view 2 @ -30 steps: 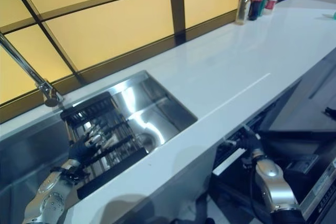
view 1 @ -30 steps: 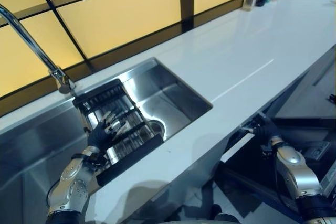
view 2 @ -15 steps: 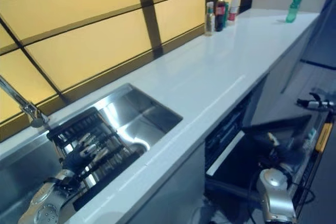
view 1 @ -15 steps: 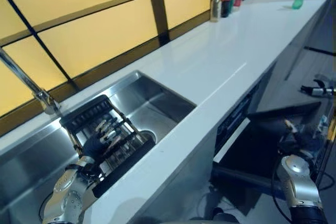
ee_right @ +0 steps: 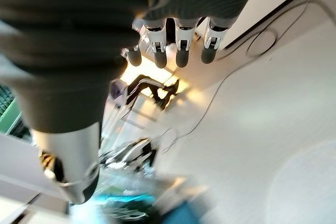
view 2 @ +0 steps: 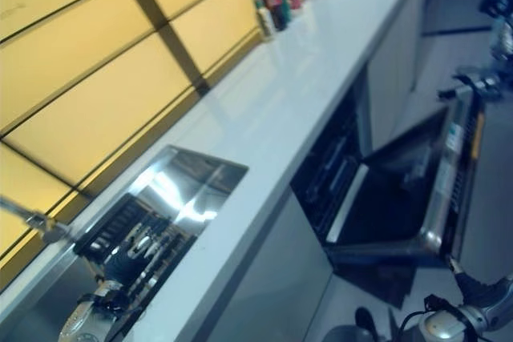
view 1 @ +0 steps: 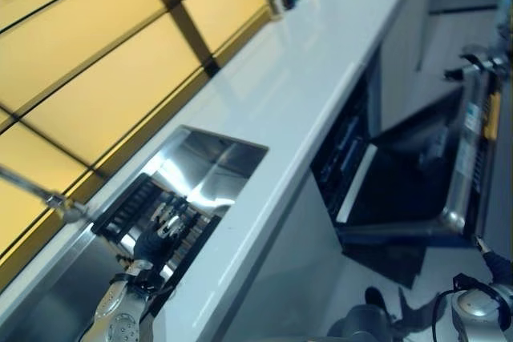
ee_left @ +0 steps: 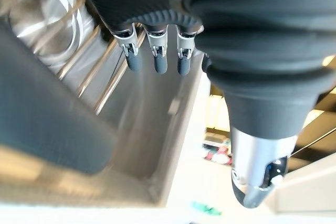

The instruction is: Pick up plates and place into dishwasher.

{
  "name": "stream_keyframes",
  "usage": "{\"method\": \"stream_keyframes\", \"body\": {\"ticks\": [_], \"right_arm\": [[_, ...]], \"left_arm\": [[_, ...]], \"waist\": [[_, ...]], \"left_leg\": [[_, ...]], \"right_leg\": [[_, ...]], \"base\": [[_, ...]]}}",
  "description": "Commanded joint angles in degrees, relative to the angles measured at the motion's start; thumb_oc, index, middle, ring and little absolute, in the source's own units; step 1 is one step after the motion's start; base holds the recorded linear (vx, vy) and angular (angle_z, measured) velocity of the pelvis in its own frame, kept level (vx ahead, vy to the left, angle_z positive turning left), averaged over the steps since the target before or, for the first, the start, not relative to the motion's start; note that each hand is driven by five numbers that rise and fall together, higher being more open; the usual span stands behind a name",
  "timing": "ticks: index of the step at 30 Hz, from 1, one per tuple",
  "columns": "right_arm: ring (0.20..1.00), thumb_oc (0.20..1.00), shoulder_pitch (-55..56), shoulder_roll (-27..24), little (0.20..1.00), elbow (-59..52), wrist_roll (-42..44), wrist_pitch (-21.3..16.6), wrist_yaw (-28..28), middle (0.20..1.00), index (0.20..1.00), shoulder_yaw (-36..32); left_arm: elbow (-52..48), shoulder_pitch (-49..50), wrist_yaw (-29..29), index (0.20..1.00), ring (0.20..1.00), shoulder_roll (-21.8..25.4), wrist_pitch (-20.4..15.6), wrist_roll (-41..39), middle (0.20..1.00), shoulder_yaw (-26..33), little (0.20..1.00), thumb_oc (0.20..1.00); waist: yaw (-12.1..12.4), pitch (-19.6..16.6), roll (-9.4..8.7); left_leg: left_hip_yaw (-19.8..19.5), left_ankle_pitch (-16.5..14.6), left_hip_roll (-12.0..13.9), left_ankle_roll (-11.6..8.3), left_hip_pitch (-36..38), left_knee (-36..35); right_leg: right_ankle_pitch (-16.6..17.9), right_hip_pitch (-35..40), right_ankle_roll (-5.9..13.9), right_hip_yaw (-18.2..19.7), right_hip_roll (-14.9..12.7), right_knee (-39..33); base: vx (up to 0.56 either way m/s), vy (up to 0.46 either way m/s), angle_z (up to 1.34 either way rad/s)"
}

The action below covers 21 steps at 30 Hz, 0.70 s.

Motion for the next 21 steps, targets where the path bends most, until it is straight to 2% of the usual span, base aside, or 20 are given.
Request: {"method": "stream_keyframes", "body": {"ticks": [1,2,5,10,15,21], "right_arm": [[1.0,1.0,-1.6,-5.4,1.0,3.1,-2.1,-6.2,-3.7,1.0,1.0,3.8],[1.0,1.0,-2.6,-5.8,1.0,5.3,-0.8,-6.6,-3.5,1.0,1.0,4.5],[1.0,1.0,-6.1,-6.9,1.0,11.3,3.5,-6.9,-1.0,1.0,1.0,6.5],[1.0,1.0,-11.1,-8.2,1.0,17.6,11.1,-6.1,5.1,1.0,1.0,9.4],[1.0,1.0,-15.8,-10.2,1.0,20.0,16.7,-5.3,13.5,1.0,1.0,11.8],[1.0,1.0,-21.9,-10.8,1.0,17.2,22.1,-7.6,21.4,1.0,1.0,15.6]], "left_arm": [[2.7,-4.7,1.6,1.0,1.0,-0.2,-7.3,-5.6,1.0,0.6,1.0,1.0],[3.4,-5.7,2.3,1.0,1.0,-0.3,-7.6,-6.8,1.0,-0.1,1.0,1.0],[4.7,-7.7,3.6,1.0,1.0,0.6,-7.6,-9.0,1.0,-1.4,1.0,1.0],[4.8,-8.3,3.9,1.0,1.0,1.0,-6.1,-9.5,1.0,-5.2,1.0,1.0],[2.2,-8.2,4.8,1.0,1.0,2.1,-2.6,-9.3,1.0,-8.0,1.0,1.0],[0.9,-7.4,4.4,1.0,1.0,2.9,-1.8,-9.0,1.0,-11.1,1.0,1.0]], "waist": [[-3.5,4.1,3.18],[-3.9,4.9,4.04],[-4.9,8.0,6.19],[-3.7,10.0,8.42],[-1.3,9.7,8.64],[2.1,8.6,8.95]], "left_leg": [[0.1,-9.4,-4.5,3.03,-7.3,11.9],[0.0,-10.2,-4.8,2.74,-7.3,12.2],[1.7,-10.8,-5.1,2.52,-9.5,14.7],[1.8,-11.6,-5.9,2.16,-12.6,18.8],[1.4,-12.1,-6.3,2.04,-14.1,21.3],[-0.7,-11.5,-7.6,1.53,-15.0,22.1]], "right_leg": [[1.1,2.3,1.67,2.2,-3.1,-5.7],[-0.1,2.1,2.04,2.4,-3.5,-5.6],[0.5,0.2,2.44,2.8,-4.9,-5.9],[0.9,-1.6,2.05,2.5,-7.0,-4.7],[1.6,-1.7,1.69,1.0,-8.9,-4.5],[2.1,-0.3,1.22,-0.8,-10.4,-4.9]], "base": [[0.0,0.113,-0.47],[0.02,0.114,-0.43],[0.02,0.041,-0.37],[0.04,0.004,-0.35],[0.08,-0.006,0.15],[0.08,0.004,0.17]]}}
